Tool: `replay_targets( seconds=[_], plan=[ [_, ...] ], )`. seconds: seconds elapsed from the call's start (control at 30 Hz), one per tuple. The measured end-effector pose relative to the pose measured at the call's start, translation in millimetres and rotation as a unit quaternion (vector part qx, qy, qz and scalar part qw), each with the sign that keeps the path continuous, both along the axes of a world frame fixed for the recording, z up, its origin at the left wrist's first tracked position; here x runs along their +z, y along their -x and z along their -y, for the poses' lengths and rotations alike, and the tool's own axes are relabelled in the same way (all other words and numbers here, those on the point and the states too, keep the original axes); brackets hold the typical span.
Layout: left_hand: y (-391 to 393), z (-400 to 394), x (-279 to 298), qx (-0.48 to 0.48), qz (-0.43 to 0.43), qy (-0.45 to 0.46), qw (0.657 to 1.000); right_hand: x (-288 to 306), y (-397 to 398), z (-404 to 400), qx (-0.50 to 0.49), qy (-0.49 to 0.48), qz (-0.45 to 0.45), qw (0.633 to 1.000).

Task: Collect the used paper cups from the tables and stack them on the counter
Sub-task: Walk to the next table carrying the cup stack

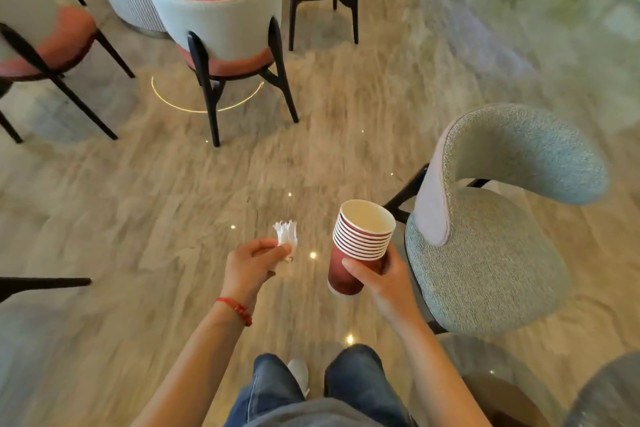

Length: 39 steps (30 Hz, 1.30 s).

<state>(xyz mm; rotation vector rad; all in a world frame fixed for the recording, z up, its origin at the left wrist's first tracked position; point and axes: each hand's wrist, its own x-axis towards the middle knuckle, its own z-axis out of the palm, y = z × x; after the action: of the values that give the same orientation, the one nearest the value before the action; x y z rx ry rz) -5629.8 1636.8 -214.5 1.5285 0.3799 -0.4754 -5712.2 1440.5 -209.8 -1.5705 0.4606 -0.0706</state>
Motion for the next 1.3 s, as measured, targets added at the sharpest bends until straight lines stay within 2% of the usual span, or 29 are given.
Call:
replay_targets(
  seconds=[0.2, 0.33, 0.63, 0.8, 1.3],
  plan=[
    [-75.8, 29.7, -13.3, 0.025, -0.032, 0.017, 0.999, -9.5, -80.2, 33.4, -0.005, 0.016, -0.022, 1.000],
    [-139.2, 59.8, -11.1, 0.033, -0.020, 0.006, 0.999, -15.9, -147.6, 61.8, 0.013, 0.023, -0.011, 1.000],
    [-257.9, 130.0, 42.0, 0.023, 0.011, 0.017, 1.000, 27.3, -273.8, 125.0, 0.037, 0.021, -0.004, 0.999],
    [-319.5, 160.4, 37.7, -0.015, 0.013, -0.002, 1.000, 25.1, -328.0, 144.5, 0.009, 0.016, -0.016, 1.000],
    [-578.9, 277.2, 40.3, -0.173, 0.031, -0.019, 0.984, 22.7, -529.3, 227.2, -0.158, -0.023, -0.014, 0.987]
  ],
)
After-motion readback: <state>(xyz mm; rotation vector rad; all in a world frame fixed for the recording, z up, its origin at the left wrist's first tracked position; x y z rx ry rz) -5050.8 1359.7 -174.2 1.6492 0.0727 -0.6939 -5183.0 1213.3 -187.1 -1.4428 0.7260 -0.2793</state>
